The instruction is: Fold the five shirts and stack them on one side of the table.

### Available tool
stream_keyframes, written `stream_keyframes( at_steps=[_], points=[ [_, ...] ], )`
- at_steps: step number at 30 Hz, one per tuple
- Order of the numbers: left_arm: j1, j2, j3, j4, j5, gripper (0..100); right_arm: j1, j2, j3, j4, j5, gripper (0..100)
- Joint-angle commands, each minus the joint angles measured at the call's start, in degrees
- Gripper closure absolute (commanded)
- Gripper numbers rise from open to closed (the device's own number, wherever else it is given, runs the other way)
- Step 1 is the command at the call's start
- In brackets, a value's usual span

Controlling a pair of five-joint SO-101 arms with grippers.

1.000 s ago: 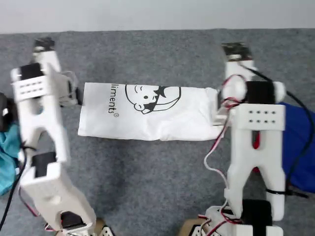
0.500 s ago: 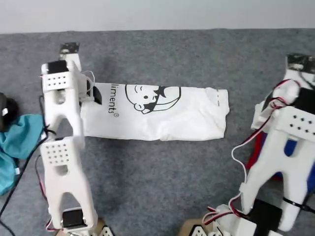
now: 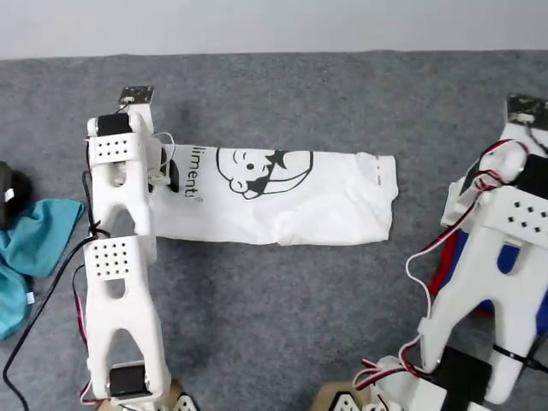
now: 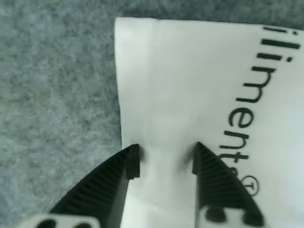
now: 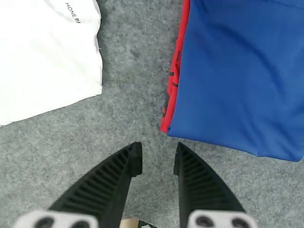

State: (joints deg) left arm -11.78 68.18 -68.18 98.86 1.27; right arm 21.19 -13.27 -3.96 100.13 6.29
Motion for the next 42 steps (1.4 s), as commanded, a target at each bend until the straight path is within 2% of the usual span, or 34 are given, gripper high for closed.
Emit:
stream_keyframes(
  at_steps=[1, 6, 13, 21, 25, 30, 42],
  points=[
    [0.0, -0.3, 0.2, 1.6, -0.9, 87, 0.9, -0.6, -0.7, 1.2, 0.7, 87.7],
    [0.4, -0.3, 0.4, 1.7, -0.9, 100, 0.9, -0.6, -0.7, 1.2, 0.7, 87.7],
    [0.3, -0.9, 0.1, 1.7, -0.9, 100, 0.9, -0.6, -2.3, 1.4, 0.7, 87.7],
    [-10.3, -7.2, -0.2, 1.8, -1.6, 100, 0.9, -0.6, -7.3, 2.4, 0.8, 87.7],
    [-11.3, -10.4, 0.2, 1.8, -4.1, 100, 0.9, -0.6, -7.3, 2.3, 0.8, 87.7],
    [-5.5, -14.2, 0.3, 1.8, -4.1, 100, 0.9, -0.4, -7.3, 2.0, 0.8, 87.7],
    [17.3, -24.1, 9.1, 1.7, -1.5, 100, 0.9, -0.3, -7.3, 2.1, 3.5, 87.7]
  ],
)
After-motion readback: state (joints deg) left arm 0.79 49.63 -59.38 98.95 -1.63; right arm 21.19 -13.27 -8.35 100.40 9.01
